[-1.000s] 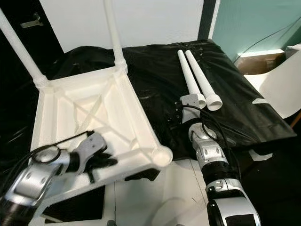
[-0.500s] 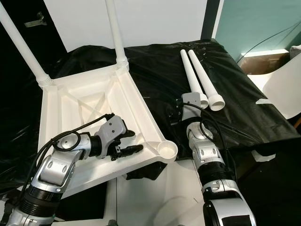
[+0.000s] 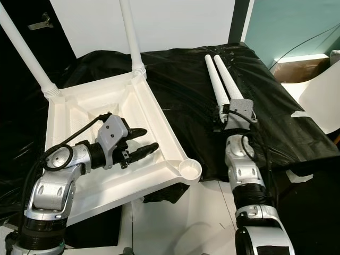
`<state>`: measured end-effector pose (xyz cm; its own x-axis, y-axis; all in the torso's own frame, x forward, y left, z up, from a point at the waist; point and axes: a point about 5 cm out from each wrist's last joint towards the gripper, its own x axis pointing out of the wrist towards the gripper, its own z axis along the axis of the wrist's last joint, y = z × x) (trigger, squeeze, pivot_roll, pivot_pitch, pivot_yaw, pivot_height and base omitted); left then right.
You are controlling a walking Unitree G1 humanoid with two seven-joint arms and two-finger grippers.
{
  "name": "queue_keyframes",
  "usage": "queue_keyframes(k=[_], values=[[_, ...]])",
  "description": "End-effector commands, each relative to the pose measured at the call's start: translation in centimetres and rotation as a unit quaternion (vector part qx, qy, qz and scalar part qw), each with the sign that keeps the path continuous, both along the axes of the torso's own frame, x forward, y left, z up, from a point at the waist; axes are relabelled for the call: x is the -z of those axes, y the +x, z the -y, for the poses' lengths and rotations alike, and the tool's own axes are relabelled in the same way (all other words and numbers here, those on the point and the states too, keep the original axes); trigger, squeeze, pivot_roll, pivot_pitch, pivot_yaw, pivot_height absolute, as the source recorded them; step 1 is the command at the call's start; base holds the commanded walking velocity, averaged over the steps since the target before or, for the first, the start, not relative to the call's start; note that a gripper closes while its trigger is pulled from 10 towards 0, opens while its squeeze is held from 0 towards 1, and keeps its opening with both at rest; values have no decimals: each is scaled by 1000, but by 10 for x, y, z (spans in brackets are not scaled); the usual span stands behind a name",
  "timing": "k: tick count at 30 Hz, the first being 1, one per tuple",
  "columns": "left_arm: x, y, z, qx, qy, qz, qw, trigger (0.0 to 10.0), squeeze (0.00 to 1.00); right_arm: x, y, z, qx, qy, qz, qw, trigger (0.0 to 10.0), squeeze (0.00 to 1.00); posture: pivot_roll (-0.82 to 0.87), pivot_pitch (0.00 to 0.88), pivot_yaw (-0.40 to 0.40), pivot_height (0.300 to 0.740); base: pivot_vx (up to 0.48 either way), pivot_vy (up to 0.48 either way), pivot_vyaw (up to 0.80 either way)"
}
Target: Building children table
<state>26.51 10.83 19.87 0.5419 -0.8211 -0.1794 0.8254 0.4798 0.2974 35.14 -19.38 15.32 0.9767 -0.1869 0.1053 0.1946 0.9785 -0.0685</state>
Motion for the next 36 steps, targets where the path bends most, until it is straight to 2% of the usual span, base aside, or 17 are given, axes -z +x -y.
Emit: queue_keyframes(k=[1,2,4,5,9,13,21,22,30,36], values=[[-4,12,-15,-186,-26,50,981,10000,0,3,3,1,-8,16,-14,1000,10000,906,67,42,46,740,0,0,0],[-4,11,-14,-188,-28,50,981,10000,0,2,4,3,-10,19,-16,1000,10000,718,67,42,46,740,0,0,0],[-4,11,-14,-188,-28,50,981,10000,0,2,4,3,-10,19,-16,1000,10000,718,67,42,46,740,0,0,0],[-5,10,-13,-190,-33,49,980,10000,0,2,6,6,-15,28,-23,999,10000,0,66,43,45,740,0,0,0],[-5,9,-11,-194,-37,49,979,10000,0,1,9,10,-18,31,-27,999,10000,0,66,43,45,740,0,0,0],[-6,7,-3,-200,-47,42,978,10000,0,-1,18,16,-51,47,-46,997,10000,0,69,42,46,740,0,0,0],[-8,9,1,-213,-55,40,975,10000,0,-5,28,9,-106,42,-53,992,10000,0,78,66,52,740,0,0,0],[-9,10,1,-222,-58,37,973,10000,0,-8,33,6,-127,39,-56,990,10000,0,87,86,51,740,0,0,0],[-8,7,2,-234,-60,27,970,10000,0,-17,41,6,-145,30,-62,987,10000,0,109,115,42,740,0,0,0],[-5,-1,1,-245,-57,16,968,10000,0,-17,42,14,-133,23,-73,988,10000,0,134,150,38,740,0,0,0]])
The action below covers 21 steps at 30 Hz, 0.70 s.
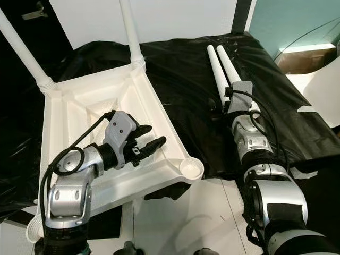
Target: Building children table
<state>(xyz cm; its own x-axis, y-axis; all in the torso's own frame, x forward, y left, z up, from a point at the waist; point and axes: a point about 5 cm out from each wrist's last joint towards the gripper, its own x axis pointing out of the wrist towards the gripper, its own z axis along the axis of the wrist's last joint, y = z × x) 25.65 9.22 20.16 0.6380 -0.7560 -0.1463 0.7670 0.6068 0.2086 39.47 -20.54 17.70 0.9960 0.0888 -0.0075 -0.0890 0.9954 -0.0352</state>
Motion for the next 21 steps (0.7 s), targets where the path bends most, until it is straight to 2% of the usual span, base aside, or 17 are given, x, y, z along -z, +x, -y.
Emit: queue_keyframes(k=[1,10,21], values=[[0,6,-16,-185,-8,32,982,10000,0,9,-2,5,14,0,-22,1000,10000,0,137,156,36,740,0,0,0],[1,2,-15,-189,-7,21,982,10000,0,25,-6,8,31,20,-47,998,10000,0,138,166,47,740,0,0,0],[1,1,-15,-188,-3,17,982,10000,0,26,-6,9,33,26,-46,998,10000,0,140,165,57,740,0,0,0]])
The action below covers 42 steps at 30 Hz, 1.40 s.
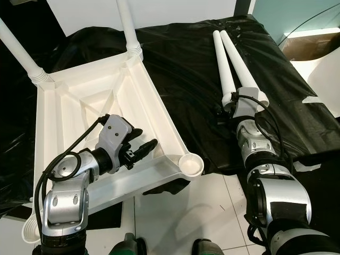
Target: Building children table
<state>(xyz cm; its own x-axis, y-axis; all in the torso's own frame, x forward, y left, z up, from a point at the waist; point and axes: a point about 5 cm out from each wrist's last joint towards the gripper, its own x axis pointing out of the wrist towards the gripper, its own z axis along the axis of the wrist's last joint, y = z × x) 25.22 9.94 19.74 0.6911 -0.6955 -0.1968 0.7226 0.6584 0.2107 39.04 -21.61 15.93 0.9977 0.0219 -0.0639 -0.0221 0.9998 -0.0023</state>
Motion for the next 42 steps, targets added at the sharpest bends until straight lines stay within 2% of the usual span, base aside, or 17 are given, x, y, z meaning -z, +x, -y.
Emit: queue_keyframes(k=[1,8,11,13,14,16,18,21,26,35,42], values=[[-4,5,-7,-148,-19,37,988,10000,0,9,-2,-2,-1,12,-17,1000,10000,0,140,165,57,740,0,0,0],[-3,4,-7,-149,-19,34,988,10000,0,-4,0,-4,-2,-14,28,1000,10000,0,141,160,51,740,0,0,0],[-3,4,-6,-150,-20,34,988,10000,0,-18,0,-11,-15,-21,90,996,10000,0,140,157,50,740,0,0,0],[-3,4,-6,-150,-20,34,988,10000,0,-18,0,-11,-15,-21,90,996,10000,0,140,157,50,740,0,0,0],[-3,4,-6,-150,-20,33,988,10000,0,-30,-2,-18,-31,-4,142,989,10000,0,138,155,49,740,0,0,0],[-3,4,-6,-150,-20,33,988,10000,0,-30,-2,-18,-31,-4,142,989,10000,0,138,155,49,740,0,0,0],[-3,3,-6,-151,-21,32,988,10000,0,-39,-4,-22,-43,8,175,984,10000,0,137,154,49,740,0,0,0],[-3,2,-6,-150,-21,32,988,10000,0,-40,-4,-23,-48,13,179,983,10000,0,137,154,49,740,0,0,0],[-2,3,-6,-152,-21,31,988,10000,0,-35,0,-26,-63,39,150,986,10000,0,139,151,48,740,0,0,0],[-2,2,-7,-155,-21,31,987,10000,0,-14,-1,-23,-38,33,89,995,10000,0,143,154,46,740,0,0,0],[-2,1,-8,-156,-20,28,987,10000,0,0,-2,-21,-31,51,53,997,10000,0,149,165,49,740,0,0,0]])
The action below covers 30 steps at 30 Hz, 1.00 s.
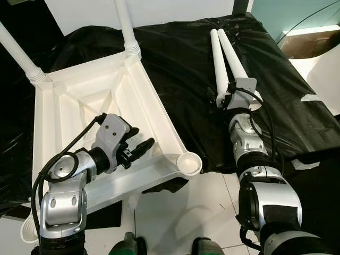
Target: Building children table
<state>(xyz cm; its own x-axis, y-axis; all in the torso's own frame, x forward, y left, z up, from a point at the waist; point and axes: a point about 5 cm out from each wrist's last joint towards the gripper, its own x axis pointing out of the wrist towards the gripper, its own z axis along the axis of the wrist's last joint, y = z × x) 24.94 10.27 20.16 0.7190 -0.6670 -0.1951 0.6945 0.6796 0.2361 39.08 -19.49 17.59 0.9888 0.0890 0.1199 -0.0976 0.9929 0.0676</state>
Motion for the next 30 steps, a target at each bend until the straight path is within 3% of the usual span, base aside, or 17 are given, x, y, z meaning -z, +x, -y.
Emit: queue_keyframes(k=[1,12,22,30], values=[[3,4,-5,-138,-30,20,990,10000,0,16,-3,0,1,9,-37,999,10000,0,149,165,49,740,0,0,0],[2,3,-5,-137,-28,19,990,10000,0,19,-3,1,12,17,-48,999,10000,0,154,167,57,740,0,0,0],[1,3,-5,-138,-29,19,990,10000,0,-15,-6,-9,9,18,84,996,10000,0,155,166,52,740,0,0,0],[1,2,-5,-137,-29,19,990,10000,0,-16,-4,-27,-17,2,75,997,10000,0,153,163,53,740,0,0,0]])
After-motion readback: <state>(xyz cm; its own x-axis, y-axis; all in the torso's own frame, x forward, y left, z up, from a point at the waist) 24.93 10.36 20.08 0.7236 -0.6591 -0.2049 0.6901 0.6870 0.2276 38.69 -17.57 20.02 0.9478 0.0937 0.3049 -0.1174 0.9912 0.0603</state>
